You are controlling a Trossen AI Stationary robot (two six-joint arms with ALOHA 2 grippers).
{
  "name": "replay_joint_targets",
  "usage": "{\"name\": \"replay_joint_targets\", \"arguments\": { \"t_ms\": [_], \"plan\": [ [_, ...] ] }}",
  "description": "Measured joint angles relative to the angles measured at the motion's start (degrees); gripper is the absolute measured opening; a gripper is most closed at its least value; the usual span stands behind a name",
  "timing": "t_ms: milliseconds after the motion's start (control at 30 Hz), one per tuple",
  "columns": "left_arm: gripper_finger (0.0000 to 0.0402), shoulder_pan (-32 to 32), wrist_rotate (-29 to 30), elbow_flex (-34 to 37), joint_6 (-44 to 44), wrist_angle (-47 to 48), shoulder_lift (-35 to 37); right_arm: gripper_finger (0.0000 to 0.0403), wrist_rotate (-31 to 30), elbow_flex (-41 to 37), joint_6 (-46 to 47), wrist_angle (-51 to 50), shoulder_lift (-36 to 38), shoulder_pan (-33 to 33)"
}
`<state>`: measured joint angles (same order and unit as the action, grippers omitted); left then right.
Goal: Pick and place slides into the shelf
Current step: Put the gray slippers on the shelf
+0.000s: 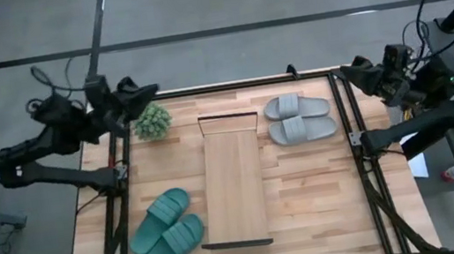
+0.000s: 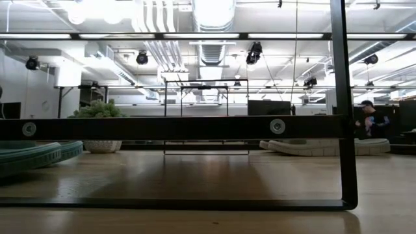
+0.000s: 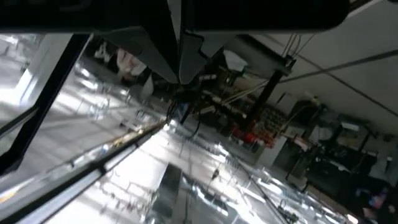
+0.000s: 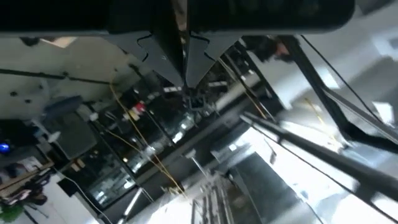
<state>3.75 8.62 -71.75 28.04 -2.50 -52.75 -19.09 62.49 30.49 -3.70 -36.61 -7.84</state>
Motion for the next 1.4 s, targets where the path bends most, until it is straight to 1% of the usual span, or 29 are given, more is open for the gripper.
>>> {"name": "replay_joint_targets", "arguments": {
  "t_ms": [133, 267, 367, 467, 667, 800, 867, 933, 1033, 1100, 1333, 1400],
  "plan": [
    [0.0000, 0.0, -0.4, -7.1, -1.5, 6.0, -4.1, 0.0009, 0.0, 7.9, -0.8, -7.0, -5.1, 0.0],
    [0.0000, 0.0, -0.7, -13.3, -2.0, 18.8, -7.2, 0.0014, 0.0, 14.8, -0.6, -15.0, -9.7, 0.0],
    [0.0000, 0.0, -1.2, -16.1, -1.4, 27.5, -9.5, 0.0026, 0.0, 19.4, 0.6, -21.7, -13.3, 0.0],
    [0.0000, -0.1, -3.0, -17.7, 1.3, 31.6, -11.9, 0.0042, -0.2, 23.4, 2.2, -28.1, -16.8, 0.0],
    [0.0000, -0.1, -9.8, -18.0, 3.6, 32.0, -13.9, 0.0076, -0.2, 29.0, 4.7, -39.5, -22.8, 0.0],
    [0.0000, -0.2, -13.3, -17.5, 4.7, 32.3, -14.5, 0.0097, -0.4, 30.2, 8.0, -45.8, -25.0, 0.0],
    [0.0000, -0.2, -15.7, -17.1, 4.8, 31.9, -14.2, 0.0107, -0.4, 30.2, 9.2, -46.7, -25.6, 0.0],
    [0.0000, -0.2, -16.5, -16.8, 6.4, 32.0, -14.1, 0.0115, -0.5, 30.2, 9.8, -47.0, -26.1, 0.0],
    [0.0000, -0.2, -16.7, -16.7, 10.3, 31.9, -14.0, 0.0123, -0.6, 30.8, 7.9, -46.9, -27.0, 0.0],
    [0.0000, -0.2, -17.5, -16.7, 10.9, 31.8, -13.8, 0.0127, -0.5, 30.9, 6.7, -46.8, -27.5, 0.0],
    [0.0000, -0.2, -18.4, -15.8, 10.7, 32.3, -14.6, 0.0123, -0.4, 30.8, 9.0, -46.9, -30.5, 0.0],
    [0.0000, -0.2, -18.7, -15.7, 11.1, 32.1, -15.4, 0.0120, 1.0, 30.8, 9.5, -47.2, -31.6, 0.0]
  ]
}}
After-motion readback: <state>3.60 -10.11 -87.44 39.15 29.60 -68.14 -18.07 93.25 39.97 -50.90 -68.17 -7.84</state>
